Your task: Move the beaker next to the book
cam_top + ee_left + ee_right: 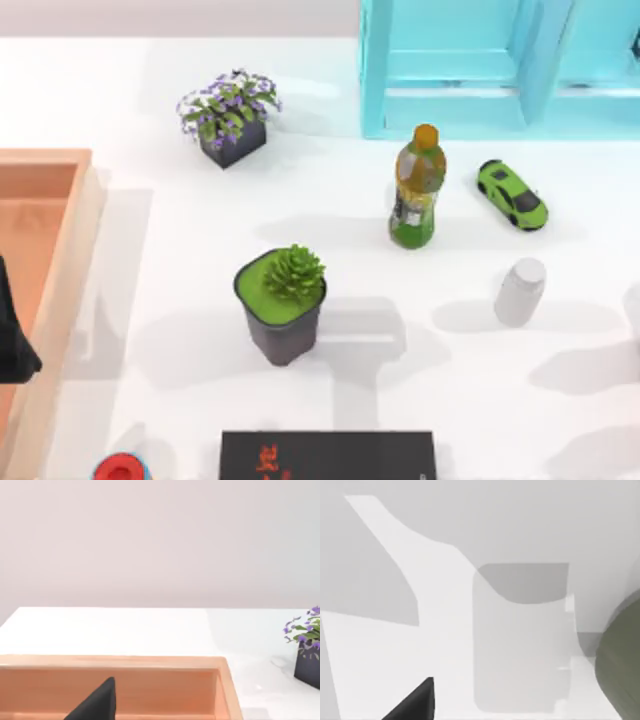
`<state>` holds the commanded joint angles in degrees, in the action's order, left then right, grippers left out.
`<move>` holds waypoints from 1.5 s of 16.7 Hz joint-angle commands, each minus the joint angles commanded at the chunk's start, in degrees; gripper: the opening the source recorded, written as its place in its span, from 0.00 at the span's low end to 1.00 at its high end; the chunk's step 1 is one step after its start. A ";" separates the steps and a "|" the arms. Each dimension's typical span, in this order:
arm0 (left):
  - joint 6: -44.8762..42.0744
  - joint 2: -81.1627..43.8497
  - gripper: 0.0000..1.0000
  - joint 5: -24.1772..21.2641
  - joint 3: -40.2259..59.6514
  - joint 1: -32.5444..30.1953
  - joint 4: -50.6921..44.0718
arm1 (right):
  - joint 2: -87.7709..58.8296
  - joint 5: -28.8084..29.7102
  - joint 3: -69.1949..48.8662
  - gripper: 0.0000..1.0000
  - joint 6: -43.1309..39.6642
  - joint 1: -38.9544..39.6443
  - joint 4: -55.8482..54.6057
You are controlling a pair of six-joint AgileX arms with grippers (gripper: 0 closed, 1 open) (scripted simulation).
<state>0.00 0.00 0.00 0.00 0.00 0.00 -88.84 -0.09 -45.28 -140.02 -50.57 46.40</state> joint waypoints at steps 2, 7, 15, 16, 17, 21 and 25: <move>0.00 0.00 1.00 0.00 0.00 0.00 0.00 | 0.00 0.00 0.01 1.00 0.00 0.00 -0.01; 0.00 0.00 1.00 0.00 0.00 0.00 0.00 | 0.00 0.00 0.01 0.70 0.00 0.00 -0.01; 0.00 0.00 1.00 0.00 0.00 0.00 0.00 | 0.00 0.00 0.01 0.10 0.00 0.00 -0.01; 0.00 0.00 1.00 0.00 0.00 0.00 0.00 | 0.00 0.00 0.01 0.02 0.00 0.00 -0.01; 0.00 0.00 1.00 0.00 0.00 0.00 0.00 | 0.00 0.00 0.01 0.00 0.00 0.00 -0.01; 0.00 0.00 1.00 0.00 0.00 0.00 0.00 | 0.00 0.00 0.01 0.00 0.00 0.00 -0.01; 0.00 0.00 1.00 0.00 0.00 0.00 0.00 | 0.03 0.01 -0.02 0.00 0.04 0.00 0.01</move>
<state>0.00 0.00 0.00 0.00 0.00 0.00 -88.82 -0.08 -45.30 -139.98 -50.57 46.41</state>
